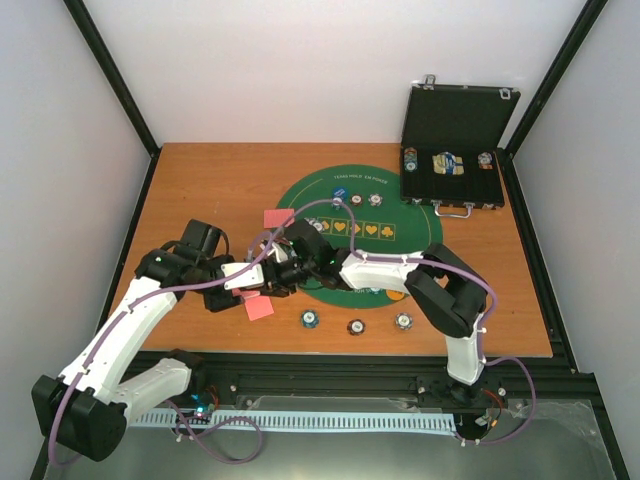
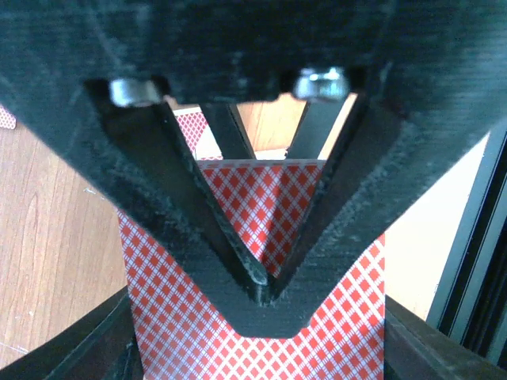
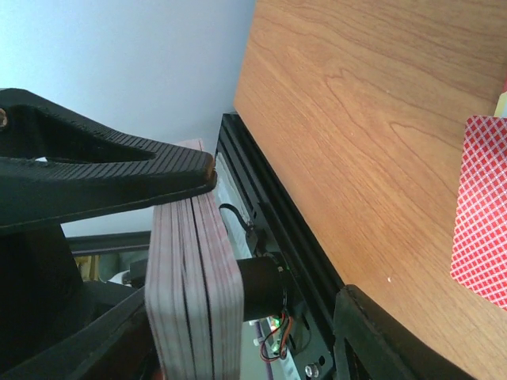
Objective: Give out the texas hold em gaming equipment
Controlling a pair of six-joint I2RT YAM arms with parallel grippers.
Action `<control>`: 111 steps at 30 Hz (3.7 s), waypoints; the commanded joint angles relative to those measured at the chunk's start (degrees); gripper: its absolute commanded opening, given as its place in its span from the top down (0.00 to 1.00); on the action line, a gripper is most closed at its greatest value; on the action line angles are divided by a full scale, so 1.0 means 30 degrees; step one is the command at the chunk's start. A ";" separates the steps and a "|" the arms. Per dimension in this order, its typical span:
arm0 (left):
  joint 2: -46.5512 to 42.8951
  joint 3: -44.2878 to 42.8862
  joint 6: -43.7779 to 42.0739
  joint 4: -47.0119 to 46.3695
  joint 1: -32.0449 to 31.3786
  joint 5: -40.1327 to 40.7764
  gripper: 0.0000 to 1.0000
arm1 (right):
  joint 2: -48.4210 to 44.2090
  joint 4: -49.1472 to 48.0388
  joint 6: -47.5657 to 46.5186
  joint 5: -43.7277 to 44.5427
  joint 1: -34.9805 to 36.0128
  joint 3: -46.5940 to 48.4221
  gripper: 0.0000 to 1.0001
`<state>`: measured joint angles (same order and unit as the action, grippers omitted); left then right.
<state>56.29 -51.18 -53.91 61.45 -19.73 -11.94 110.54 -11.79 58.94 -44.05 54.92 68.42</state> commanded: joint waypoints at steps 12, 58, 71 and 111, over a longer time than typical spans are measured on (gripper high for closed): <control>-0.0482 -0.1044 -0.0555 0.0271 -0.0017 -0.0354 0.69 | -0.0929 0.1791 -0.1471 0.0622 -0.0776 -0.1424 0.50; -0.0641 -0.0775 -0.0703 0.0244 -0.0017 -0.0352 0.68 | -0.1048 0.3781 -0.2531 0.0797 -0.1009 -0.1015 0.49; -0.0443 -0.0586 -0.0780 0.0055 -0.0017 -0.0117 0.68 | -0.2041 0.4819 -0.3059 0.1000 -0.1134 -0.0985 0.63; -0.0149 -0.0419 -0.0693 -0.0065 -0.0017 0.0241 0.68 | -0.3255 1.1064 -0.8544 -0.1017 -0.9957 0.1918 0.97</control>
<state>55.96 -50.72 -55.72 61.43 -19.73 -10.66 96.84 17.04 38.81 -45.30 30.00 67.68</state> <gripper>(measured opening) 0.664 0.031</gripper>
